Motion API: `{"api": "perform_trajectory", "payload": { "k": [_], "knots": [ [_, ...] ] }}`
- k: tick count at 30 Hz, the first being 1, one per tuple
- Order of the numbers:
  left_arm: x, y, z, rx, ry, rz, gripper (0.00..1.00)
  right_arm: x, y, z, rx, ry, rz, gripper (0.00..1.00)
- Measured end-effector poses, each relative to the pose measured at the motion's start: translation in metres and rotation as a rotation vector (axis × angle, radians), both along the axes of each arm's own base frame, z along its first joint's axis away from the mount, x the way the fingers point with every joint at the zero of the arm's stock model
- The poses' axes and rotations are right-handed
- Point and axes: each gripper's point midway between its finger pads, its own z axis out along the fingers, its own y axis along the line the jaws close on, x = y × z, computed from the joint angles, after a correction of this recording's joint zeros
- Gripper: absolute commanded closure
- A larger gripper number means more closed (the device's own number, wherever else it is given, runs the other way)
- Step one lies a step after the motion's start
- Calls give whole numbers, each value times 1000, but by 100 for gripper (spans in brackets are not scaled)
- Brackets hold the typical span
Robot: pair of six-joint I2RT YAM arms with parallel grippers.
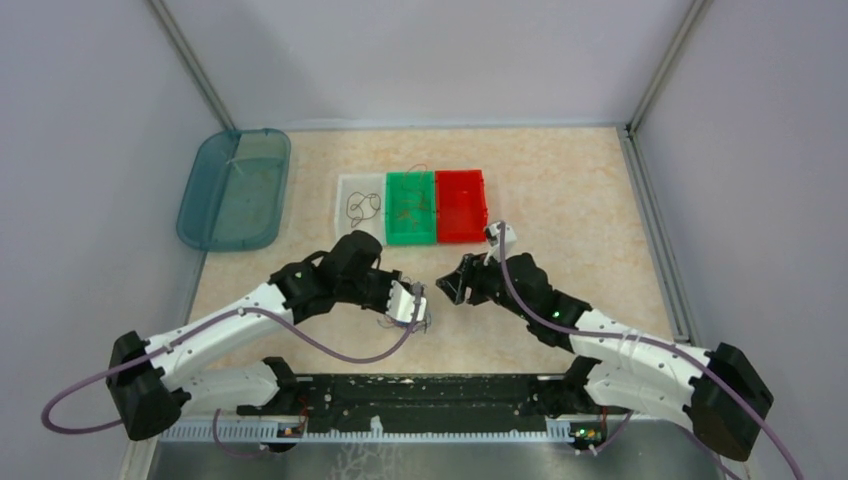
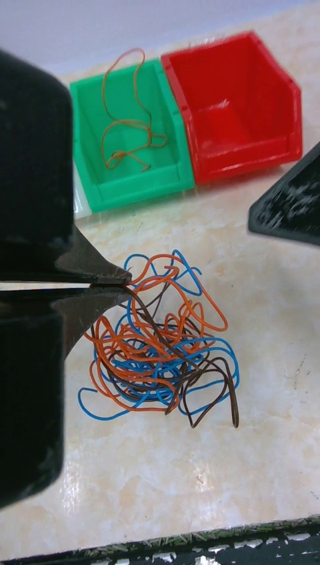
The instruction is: Untangle the cables
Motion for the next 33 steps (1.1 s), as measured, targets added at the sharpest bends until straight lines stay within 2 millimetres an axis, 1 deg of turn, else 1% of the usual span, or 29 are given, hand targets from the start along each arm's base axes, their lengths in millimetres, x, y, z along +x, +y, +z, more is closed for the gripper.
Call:
{"api": "perform_trajectory", "payload": {
  "k": [6, 8, 12, 17, 23, 24, 27, 28, 31, 32, 33],
  "knots": [
    [-3, -2, 27, -110, -101, -49, 100, -17, 31, -1, 94, 44, 163, 43],
    [-4, -3, 32, -134, -131, -65, 100, -23, 41, 2, 126, 58, 216, 45],
    [-3, -4, 37, -172, -181, -77, 100, -30, 50, 7, 171, 73, 270, 50],
    [-2, -4, 44, -216, -239, -88, 100, -35, 55, 14, 226, 82, 295, 54],
    [3, -8, 49, -239, -272, -85, 100, -38, 56, 18, 273, 105, 296, 65],
    [4, -8, 51, -246, -279, -83, 100, -38, 56, 18, 279, 108, 294, 68],
    [5, -9, 57, -263, -300, -84, 100, -37, 55, 17, 290, 122, 285, 81],
    [5, -9, 59, -268, -307, -85, 100, -36, 55, 18, 296, 120, 281, 83],
    [5, -9, 62, -276, -321, -88, 100, -33, 51, 20, 312, 125, 260, 83],
    [4, -8, 61, -278, -324, -89, 100, -31, 49, 23, 319, 120, 254, 80],
    [4, -7, 61, -277, -327, -92, 100, -29, 46, 27, 329, 108, 245, 75]
  ]
}}
